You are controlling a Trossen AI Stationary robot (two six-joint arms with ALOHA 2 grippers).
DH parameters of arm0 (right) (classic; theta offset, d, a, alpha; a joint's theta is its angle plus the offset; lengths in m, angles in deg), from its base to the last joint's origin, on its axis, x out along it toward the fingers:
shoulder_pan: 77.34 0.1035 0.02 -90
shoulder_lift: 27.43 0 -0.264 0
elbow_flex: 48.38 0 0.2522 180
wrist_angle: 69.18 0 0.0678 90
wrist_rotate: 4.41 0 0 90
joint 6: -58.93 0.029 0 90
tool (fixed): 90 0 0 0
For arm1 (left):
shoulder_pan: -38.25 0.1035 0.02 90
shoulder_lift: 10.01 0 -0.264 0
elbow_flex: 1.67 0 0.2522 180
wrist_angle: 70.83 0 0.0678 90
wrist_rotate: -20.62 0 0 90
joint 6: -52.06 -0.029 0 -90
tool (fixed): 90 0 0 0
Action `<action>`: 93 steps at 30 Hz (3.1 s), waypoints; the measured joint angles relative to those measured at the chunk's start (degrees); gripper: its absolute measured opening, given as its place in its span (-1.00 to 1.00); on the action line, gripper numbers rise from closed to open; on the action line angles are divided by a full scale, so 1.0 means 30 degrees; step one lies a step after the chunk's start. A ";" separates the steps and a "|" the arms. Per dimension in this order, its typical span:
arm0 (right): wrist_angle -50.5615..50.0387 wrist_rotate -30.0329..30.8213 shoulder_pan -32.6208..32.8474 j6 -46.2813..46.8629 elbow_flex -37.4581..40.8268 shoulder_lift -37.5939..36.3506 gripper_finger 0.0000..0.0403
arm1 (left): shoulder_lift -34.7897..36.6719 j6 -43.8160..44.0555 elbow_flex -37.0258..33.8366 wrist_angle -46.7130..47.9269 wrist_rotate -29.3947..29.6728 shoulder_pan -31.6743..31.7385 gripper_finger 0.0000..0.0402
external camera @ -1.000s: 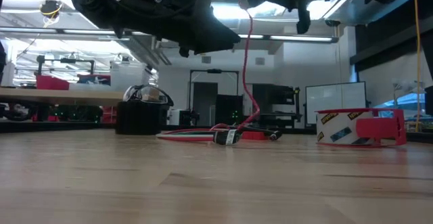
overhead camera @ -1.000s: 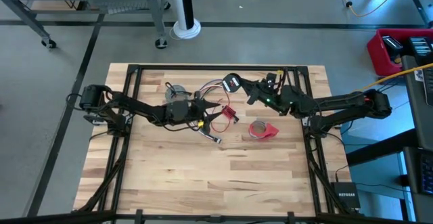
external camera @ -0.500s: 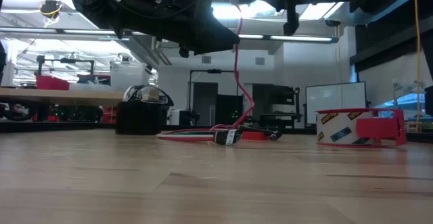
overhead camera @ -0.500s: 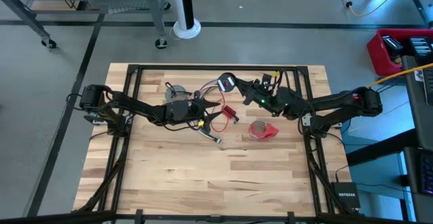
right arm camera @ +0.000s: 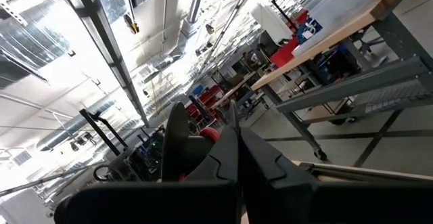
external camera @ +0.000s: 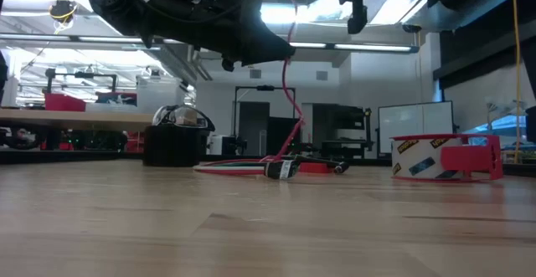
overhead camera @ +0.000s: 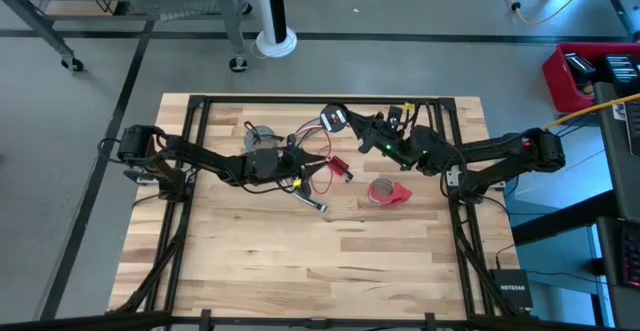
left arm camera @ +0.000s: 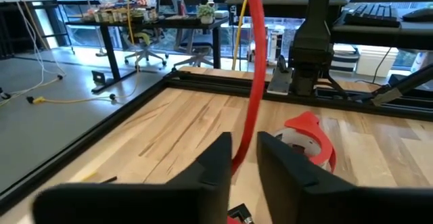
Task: Coil cords
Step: Coil the red wire onto the spool
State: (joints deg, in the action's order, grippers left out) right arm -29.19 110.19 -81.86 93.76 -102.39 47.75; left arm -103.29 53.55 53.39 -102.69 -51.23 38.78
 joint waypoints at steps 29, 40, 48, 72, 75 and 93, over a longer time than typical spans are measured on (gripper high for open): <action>-0.3335 0.2951 -0.0007 -0.1859 0.0000 0.0380 -1.00 | -0.2326 0.8362 0.5644 0.6168 -0.4608 0.0117 -0.99; -0.6144 0.1758 0.0000 -0.1684 0.0000 0.0386 -1.00 | -0.1472 0.6936 0.7519 0.9828 -0.4855 0.0173 -0.99; -0.8559 0.0058 0.0015 -0.1299 0.0000 0.0386 -1.00 | -0.1490 0.8031 0.7490 1.1245 -0.5961 0.0627 -1.00; -1.4664 -0.1448 0.0015 -0.0154 0.0022 0.0043 -1.00 | -0.0228 0.7740 0.7482 1.3442 -0.6839 0.2218 -1.00; -1.4697 -0.1892 0.0007 -0.0152 0.0022 -0.0246 -1.00 | 0.0038 0.7431 0.7482 1.4188 -0.6819 0.2494 -1.00; -1.5489 -0.4349 0.0010 0.0683 0.0015 -0.1688 -1.00 | 0.1581 0.5712 0.7475 1.7564 -0.6812 0.3432 -1.00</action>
State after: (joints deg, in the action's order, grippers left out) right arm -75.65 97.15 -81.83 95.81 -102.35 42.68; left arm -98.54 70.69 75.82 -50.00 -71.66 49.08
